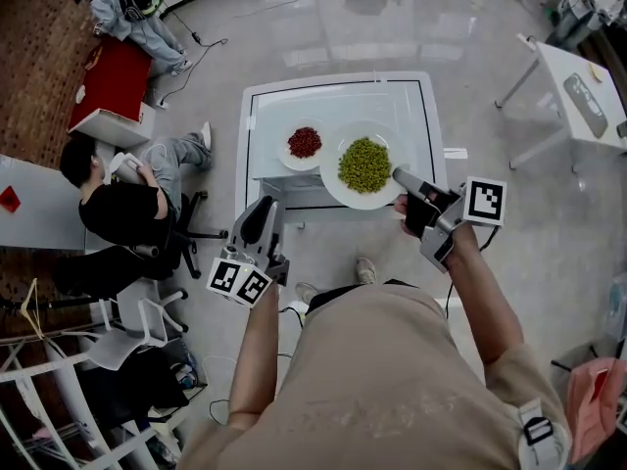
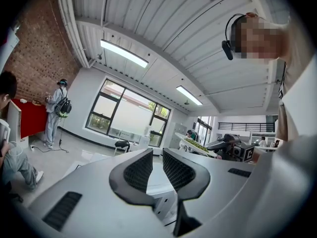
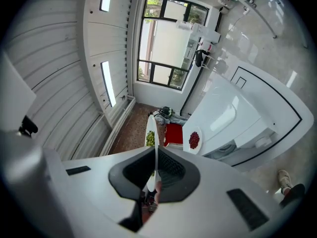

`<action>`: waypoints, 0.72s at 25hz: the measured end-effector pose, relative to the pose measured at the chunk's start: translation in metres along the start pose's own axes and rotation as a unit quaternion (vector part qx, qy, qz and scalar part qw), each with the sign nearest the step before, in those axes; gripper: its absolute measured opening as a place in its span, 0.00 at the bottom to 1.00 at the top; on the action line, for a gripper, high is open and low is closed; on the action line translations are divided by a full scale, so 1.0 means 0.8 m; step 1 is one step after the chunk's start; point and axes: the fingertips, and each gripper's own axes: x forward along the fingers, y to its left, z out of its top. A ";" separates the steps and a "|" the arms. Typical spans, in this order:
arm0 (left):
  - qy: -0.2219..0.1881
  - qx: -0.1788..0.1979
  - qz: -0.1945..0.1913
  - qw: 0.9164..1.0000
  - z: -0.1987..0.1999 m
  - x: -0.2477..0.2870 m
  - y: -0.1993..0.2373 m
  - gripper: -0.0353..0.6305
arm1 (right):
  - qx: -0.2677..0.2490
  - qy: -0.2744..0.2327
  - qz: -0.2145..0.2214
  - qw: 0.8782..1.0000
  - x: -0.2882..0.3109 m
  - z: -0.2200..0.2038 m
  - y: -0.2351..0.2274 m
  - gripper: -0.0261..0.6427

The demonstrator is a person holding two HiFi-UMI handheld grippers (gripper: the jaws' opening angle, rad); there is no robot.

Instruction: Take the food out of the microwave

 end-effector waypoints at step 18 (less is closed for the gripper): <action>0.042 0.004 -0.066 0.997 -0.034 0.061 -0.040 0.13 | -0.025 -0.117 -0.057 0.991 -0.144 0.066 -0.025 0.06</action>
